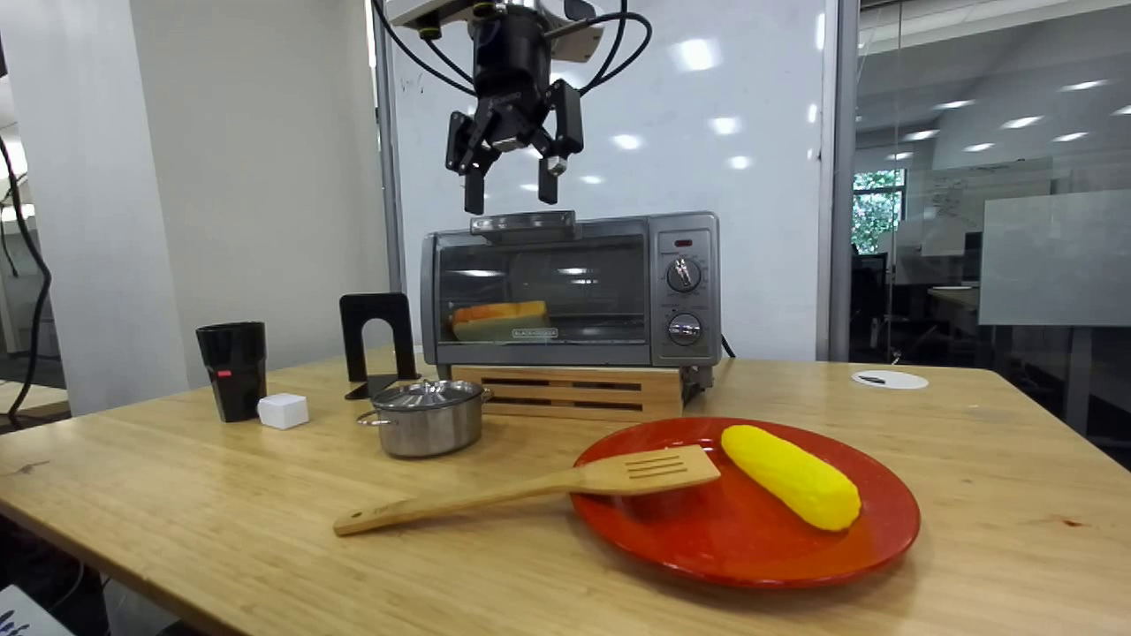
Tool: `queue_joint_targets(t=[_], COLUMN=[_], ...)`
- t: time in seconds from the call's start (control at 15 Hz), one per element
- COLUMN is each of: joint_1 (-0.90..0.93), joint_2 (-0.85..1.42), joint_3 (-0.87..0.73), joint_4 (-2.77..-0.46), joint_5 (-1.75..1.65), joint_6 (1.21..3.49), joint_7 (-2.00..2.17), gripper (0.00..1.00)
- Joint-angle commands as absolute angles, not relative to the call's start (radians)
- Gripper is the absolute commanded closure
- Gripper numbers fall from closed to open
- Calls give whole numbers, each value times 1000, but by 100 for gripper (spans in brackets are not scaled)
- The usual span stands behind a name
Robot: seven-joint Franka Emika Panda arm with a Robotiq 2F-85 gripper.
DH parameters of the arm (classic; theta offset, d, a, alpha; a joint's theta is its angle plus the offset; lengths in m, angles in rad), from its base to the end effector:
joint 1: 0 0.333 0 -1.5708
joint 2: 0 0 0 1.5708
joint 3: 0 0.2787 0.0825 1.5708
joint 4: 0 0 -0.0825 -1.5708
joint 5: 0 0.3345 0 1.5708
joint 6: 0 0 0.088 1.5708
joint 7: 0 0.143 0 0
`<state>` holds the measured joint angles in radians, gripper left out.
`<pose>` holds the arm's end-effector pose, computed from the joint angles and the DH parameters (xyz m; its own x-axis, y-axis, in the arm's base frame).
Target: Take the maize cob toy from the plate and place it on the table
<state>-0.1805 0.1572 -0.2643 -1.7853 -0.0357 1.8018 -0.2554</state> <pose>0.4816 -0.2294 0.3999 0.9725 -0.1784 -0.1496 -0.1747 -0.9839 0.0376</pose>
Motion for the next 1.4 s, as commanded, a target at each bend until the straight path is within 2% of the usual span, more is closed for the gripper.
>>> queue_joint_targets(t=[0.0, 0.73, 1.33], joint_1=[-215, -306, -441], joint_2=[189, 345, 541], joint_3=[-241, -247, -216], joint_4=[-1745, -1569, -1372], joint_5=[-17, 48, 32], joint_6=[1786, 1778, 1711], joint_7=[-277, -279, -587], gripper=[0, 0, 0])
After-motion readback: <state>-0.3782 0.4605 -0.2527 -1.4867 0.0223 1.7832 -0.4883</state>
